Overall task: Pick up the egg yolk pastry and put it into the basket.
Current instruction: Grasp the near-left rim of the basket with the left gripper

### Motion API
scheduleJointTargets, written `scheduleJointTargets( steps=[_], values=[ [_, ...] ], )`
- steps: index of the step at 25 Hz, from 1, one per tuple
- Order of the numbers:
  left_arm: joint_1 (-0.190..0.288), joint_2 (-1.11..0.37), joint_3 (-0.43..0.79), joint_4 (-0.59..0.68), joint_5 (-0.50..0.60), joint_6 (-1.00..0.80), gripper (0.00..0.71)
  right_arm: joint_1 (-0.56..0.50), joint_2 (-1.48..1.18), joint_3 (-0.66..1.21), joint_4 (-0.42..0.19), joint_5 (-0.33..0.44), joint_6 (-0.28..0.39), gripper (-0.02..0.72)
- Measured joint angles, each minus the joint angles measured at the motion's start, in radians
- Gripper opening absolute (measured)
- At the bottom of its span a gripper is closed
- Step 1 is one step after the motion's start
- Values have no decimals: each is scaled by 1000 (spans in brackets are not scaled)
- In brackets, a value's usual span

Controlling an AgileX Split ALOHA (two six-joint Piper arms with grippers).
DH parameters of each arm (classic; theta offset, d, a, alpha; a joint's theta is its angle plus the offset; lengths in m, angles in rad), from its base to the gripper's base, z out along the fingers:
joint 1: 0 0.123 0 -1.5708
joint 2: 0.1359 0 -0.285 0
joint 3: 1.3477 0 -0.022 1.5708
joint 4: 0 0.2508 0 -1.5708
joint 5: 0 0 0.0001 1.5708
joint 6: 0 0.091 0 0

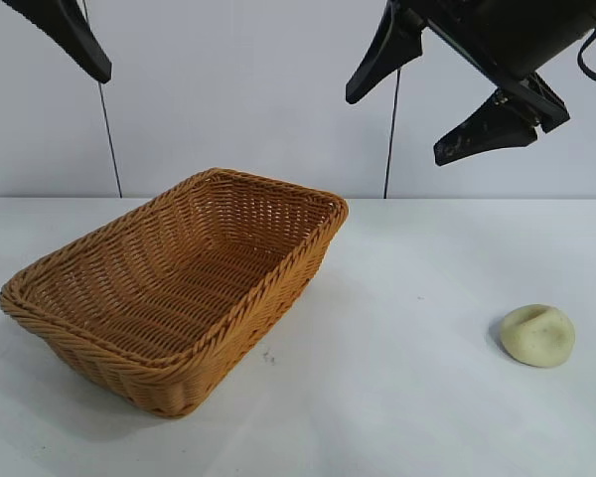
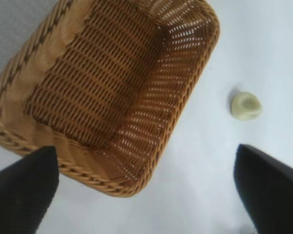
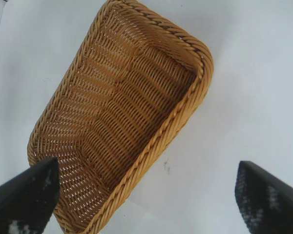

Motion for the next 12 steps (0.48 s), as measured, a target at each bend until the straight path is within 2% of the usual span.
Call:
scheduleJointTargets(
  steps=[5, 12],
  values=[
    [-3, 62, 15, 71, -38, -192, 696, 0, 0, 0, 0, 0, 0, 695],
    [-3, 180, 15, 69, -66, -337, 696, 0, 0, 0, 0, 0, 0, 695]
  ],
)
